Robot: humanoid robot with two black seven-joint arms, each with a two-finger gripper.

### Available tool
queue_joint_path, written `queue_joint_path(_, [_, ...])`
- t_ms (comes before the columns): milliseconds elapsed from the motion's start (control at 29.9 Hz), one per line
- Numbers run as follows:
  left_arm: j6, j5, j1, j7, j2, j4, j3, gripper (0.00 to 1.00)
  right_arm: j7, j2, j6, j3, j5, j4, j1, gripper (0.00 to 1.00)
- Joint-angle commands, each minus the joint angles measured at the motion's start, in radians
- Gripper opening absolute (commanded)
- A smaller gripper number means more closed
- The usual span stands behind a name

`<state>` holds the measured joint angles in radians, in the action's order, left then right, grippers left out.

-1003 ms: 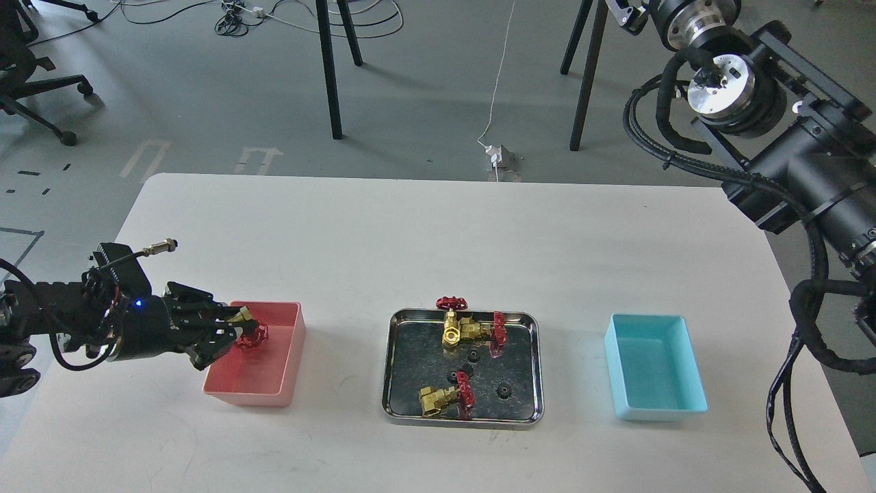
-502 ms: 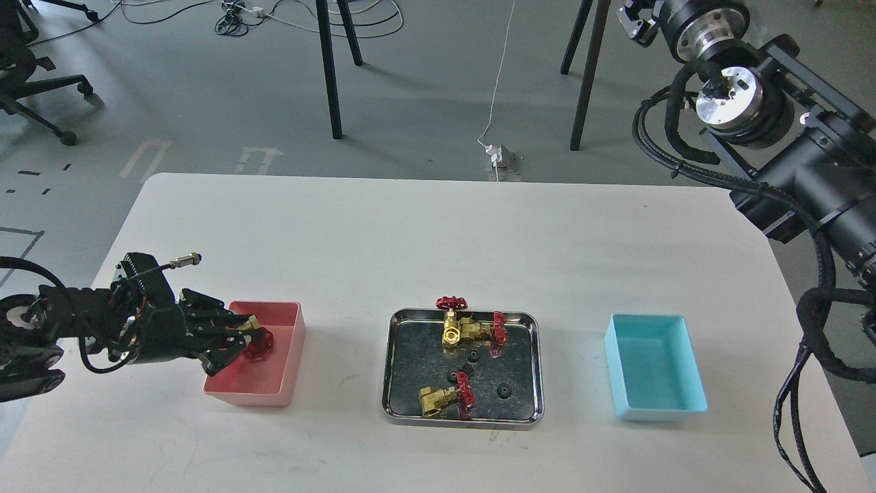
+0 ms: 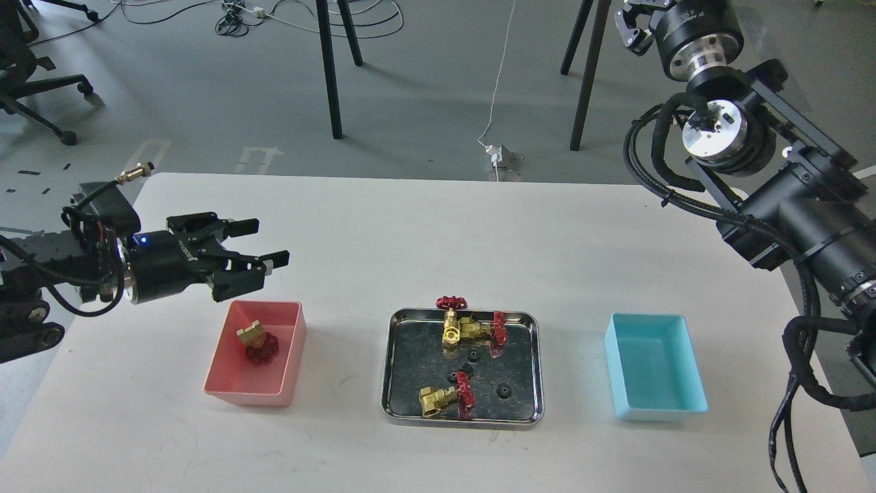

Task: Place valve in pink box and gear in blue box

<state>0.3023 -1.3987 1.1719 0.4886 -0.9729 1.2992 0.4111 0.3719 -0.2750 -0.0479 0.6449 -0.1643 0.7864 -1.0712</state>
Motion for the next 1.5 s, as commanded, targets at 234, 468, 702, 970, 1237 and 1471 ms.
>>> queue_joint_path(234, [-0.506, 0.761, -0.011, 0.000, 0.048, 0.055, -0.555, 0.92, -0.010, -0.171, 0.051, -0.940, -0.723, 0.268, -0.338, 0.99])
queue_joint_path(468, [-0.637, 1.234, -0.066, 0.000, 0.183, 0.052, -0.672, 0.96, -0.007, -0.234, 0.195, -1.231, -1.095, 0.617, -0.507, 0.99])
queue_joint_path(702, [-0.624, 1.244, -0.139, 0.000, 0.272, 0.055, -0.739, 0.97, -0.014, -0.222, 0.243, -1.380, -1.279, 0.728, -0.527, 0.89])
queue_joint_path(970, [-0.624, 1.242, -0.190, 0.000, 0.312, 0.055, -0.761, 0.98, -0.016, -0.087, 0.229, -1.410, -1.281, 0.659, -0.478, 0.64])
queue_joint_path(1237, [-0.624, 1.239, -0.204, 0.000, 0.329, 0.052, -0.762, 0.99, -0.016, 0.059, 0.229, -1.416, -1.296, 0.531, -0.441, 0.64])
queue_joint_path(1471, [-0.624, 1.238, -0.222, 0.000, 0.330, 0.052, -0.765, 0.99, -0.019, 0.135, 0.197, -1.449, -1.336, 0.429, -0.405, 0.62])
